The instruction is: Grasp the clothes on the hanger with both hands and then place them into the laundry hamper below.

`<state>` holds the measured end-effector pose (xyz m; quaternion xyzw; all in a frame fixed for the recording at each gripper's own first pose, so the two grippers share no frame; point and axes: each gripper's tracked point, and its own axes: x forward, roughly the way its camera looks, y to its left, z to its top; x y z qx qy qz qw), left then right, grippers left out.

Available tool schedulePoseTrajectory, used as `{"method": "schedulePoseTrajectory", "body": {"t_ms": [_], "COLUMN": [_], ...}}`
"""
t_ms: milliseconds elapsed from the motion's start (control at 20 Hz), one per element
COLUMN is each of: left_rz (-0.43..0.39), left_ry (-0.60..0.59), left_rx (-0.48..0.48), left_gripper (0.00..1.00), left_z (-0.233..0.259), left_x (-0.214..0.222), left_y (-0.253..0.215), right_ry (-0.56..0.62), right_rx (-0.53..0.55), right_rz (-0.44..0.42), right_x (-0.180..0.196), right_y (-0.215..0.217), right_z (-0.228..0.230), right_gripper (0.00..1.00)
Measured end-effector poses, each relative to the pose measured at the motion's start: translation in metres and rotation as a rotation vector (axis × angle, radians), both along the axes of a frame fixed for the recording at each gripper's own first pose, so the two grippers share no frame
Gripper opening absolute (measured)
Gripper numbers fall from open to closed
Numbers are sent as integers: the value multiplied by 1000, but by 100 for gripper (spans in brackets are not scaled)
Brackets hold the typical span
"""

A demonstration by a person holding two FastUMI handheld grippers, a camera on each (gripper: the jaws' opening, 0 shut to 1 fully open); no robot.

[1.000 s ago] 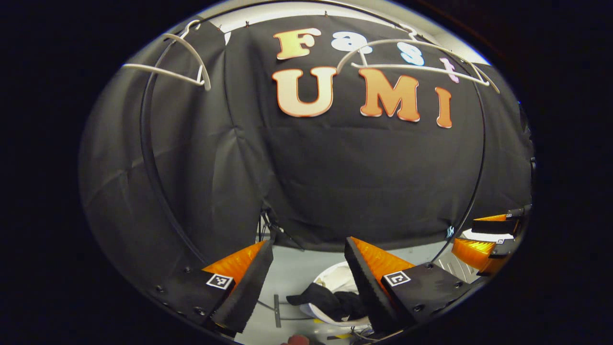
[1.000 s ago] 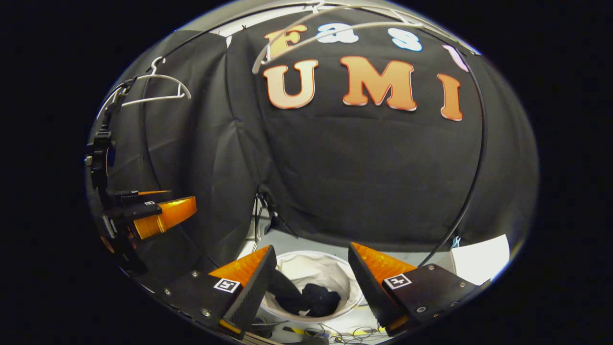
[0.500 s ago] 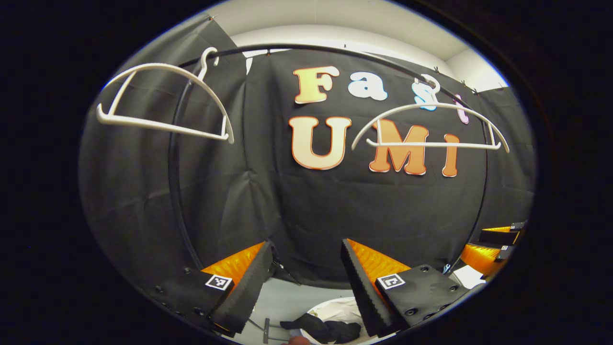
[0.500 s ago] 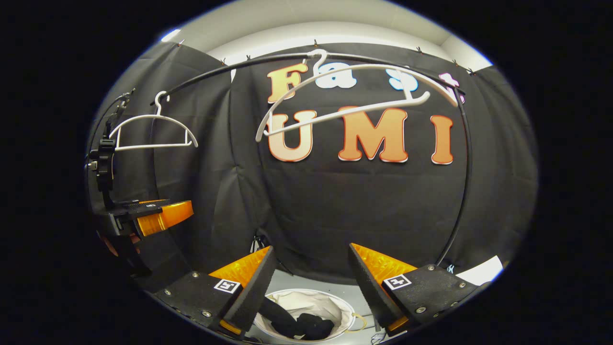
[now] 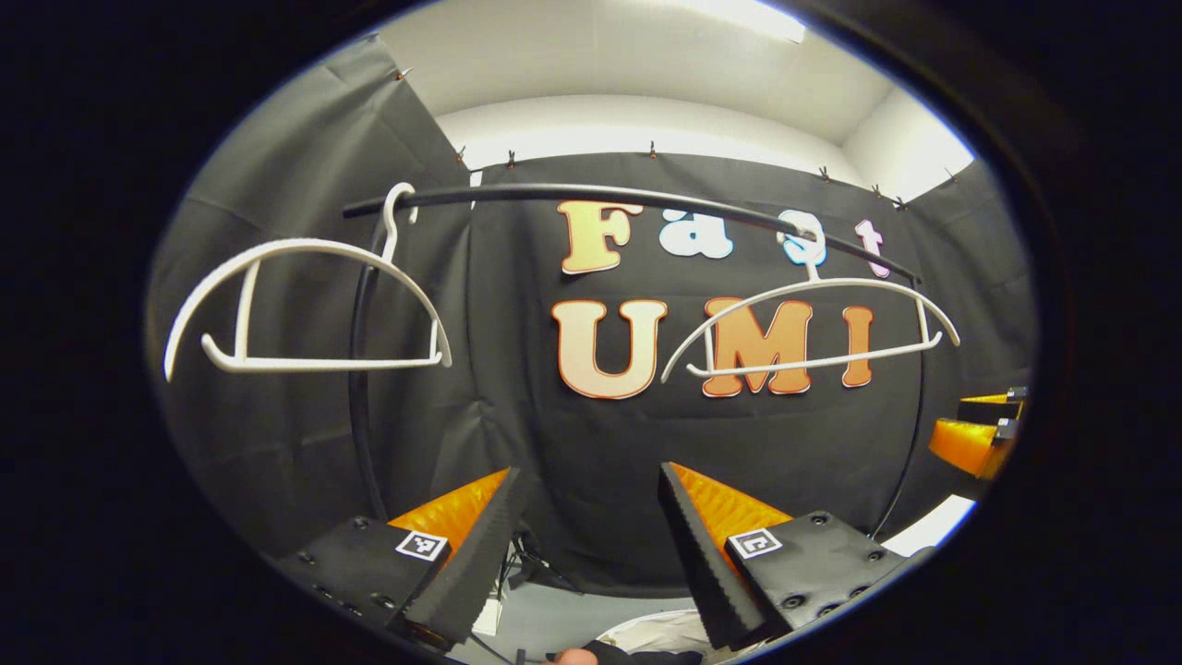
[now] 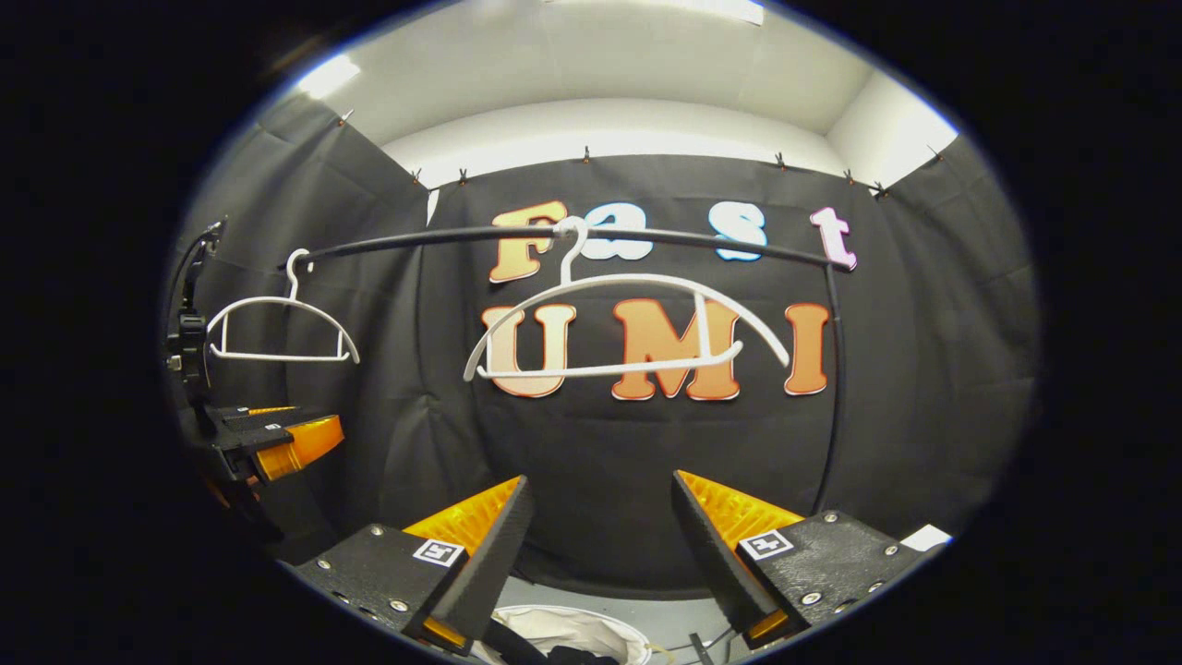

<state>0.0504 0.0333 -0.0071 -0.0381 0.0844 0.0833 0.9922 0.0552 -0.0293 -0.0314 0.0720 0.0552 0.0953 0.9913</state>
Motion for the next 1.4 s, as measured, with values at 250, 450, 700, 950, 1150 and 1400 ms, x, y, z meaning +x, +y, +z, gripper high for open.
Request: {"method": "schedulePoseTrajectory", "body": {"t_ms": [250, 450, 700, 950, 1150, 1400], "left_rz": [-21, -30, -28, -11, -7, 0], "left_ry": [-61, -78, -69, -60, -63, -60], "left_rx": [-7, -28, -60, -65, -64, -70], "left_gripper": [95, 94, 95, 97, 97, 97], "left_z": [23, 32, 30, 28, 30, 29], "left_x": [-3, -3, -4, -8, -9, -11], "left_y": [-9, -15, -17, -9, -8, -7], "right_ry": [-28, -45, -56, -43, -38, -33], "right_rx": [8, -22, -24, -22, -30, -27], "right_rz": [-40, -50, -46, -53, -49, -44], "right_x": [-11, -12, -15, -15, -14, -16], "right_y": [-13, -19, -20, -23, -20, -17], "right_z": [16, 22, 28, 25, 21, 19], "right_gripper": [84, 93, 93, 92, 92, 99]}}
